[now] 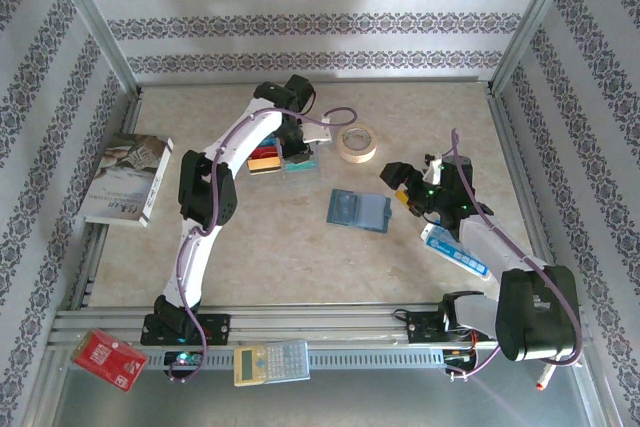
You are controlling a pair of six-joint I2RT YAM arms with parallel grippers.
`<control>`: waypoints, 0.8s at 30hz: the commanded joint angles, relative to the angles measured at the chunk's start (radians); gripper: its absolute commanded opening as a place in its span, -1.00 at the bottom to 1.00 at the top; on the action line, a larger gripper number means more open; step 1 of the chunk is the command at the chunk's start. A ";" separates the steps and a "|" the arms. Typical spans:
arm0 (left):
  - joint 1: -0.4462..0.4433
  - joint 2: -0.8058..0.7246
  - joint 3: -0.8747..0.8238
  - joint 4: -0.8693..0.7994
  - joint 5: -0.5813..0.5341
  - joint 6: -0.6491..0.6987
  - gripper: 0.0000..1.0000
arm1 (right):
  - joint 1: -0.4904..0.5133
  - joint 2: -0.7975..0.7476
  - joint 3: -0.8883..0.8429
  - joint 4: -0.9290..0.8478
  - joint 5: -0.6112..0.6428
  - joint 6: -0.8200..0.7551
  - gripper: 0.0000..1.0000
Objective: Take the credit cards out of the card holder
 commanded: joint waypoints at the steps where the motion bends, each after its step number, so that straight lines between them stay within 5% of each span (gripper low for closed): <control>1: 0.010 -0.124 -0.034 0.036 0.057 -0.083 -0.59 | 0.044 -0.010 0.042 -0.077 0.052 -0.057 0.95; 8: 0.010 -0.368 -0.379 0.391 0.080 -0.411 -0.25 | 0.200 0.023 0.133 -0.293 0.277 -0.204 0.90; 15: 0.014 -0.627 -0.834 0.811 -0.106 -0.932 0.42 | 0.392 0.140 0.266 -0.474 0.570 -0.282 0.89; 20: 0.041 -0.770 -1.054 0.960 -0.100 -1.154 0.62 | 0.503 0.275 0.375 -0.575 0.735 -0.294 0.86; 24: 0.049 -0.852 -1.170 1.048 -0.076 -1.223 0.59 | 0.538 0.376 0.435 -0.621 0.795 -0.283 0.82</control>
